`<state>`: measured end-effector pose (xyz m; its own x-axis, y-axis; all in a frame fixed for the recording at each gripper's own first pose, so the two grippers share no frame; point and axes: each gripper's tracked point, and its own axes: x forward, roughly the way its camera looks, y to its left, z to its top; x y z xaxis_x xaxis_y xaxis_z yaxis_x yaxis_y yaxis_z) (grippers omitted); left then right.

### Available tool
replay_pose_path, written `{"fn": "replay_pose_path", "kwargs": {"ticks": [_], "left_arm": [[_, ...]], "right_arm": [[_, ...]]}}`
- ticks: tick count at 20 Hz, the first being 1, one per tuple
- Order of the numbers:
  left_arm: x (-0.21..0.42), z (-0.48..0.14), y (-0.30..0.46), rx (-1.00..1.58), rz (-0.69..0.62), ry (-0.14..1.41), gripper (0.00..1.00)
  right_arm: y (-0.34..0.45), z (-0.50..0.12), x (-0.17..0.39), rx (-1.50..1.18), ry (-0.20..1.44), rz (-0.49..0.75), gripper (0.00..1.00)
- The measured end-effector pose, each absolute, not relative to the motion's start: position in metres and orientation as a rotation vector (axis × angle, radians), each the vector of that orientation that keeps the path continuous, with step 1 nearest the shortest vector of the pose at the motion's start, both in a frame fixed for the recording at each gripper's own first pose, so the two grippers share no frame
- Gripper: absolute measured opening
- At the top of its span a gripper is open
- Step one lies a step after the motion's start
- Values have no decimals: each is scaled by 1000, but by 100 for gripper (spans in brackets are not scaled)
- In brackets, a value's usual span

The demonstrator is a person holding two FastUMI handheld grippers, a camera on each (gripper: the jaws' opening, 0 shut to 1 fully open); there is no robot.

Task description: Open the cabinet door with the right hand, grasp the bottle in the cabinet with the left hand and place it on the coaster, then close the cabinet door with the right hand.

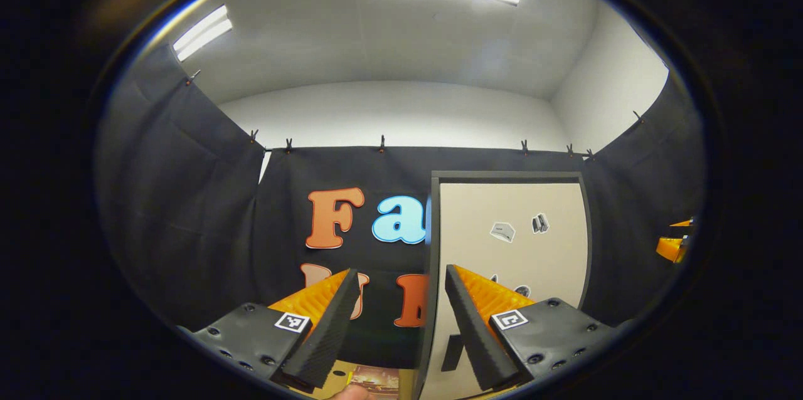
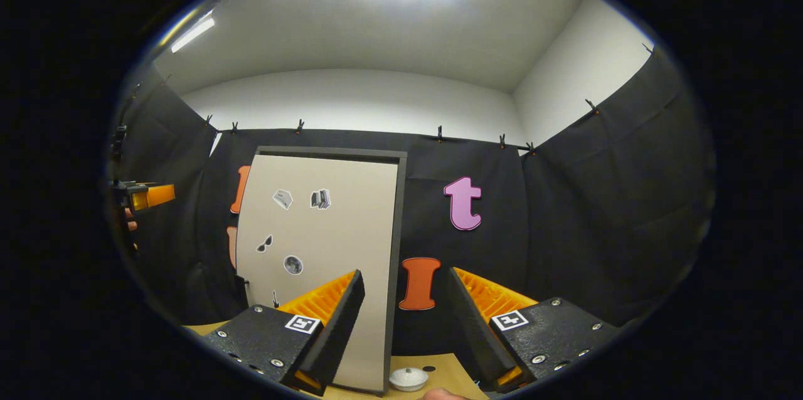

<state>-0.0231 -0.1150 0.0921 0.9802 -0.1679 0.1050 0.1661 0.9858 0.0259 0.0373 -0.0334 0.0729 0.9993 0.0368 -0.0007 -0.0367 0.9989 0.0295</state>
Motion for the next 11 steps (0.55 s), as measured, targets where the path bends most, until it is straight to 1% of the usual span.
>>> {"fn": "replay_pose_path", "kwargs": {"ticks": [1,3,8,9,10,11], "left_arm": [[-23,91,-113,13,-166,-107,89],[-24,89,-115,1,-177,-97,90],[-24,91,-108,2,-170,-98,91],[-24,92,-108,0,-170,-102,89],[-25,93,-107,4,-169,-106,89],[-26,95,-106,10,-165,-110,90]], "right_arm": [[-32,73,37,31,1,37,84],[-28,70,38,28,7,41,84],[-15,66,37,6,13,71,84],[-15,65,37,0,15,73,84],[-13,64,38,-3,17,75,84],[-13,63,37,-2,20,76,84]]}}
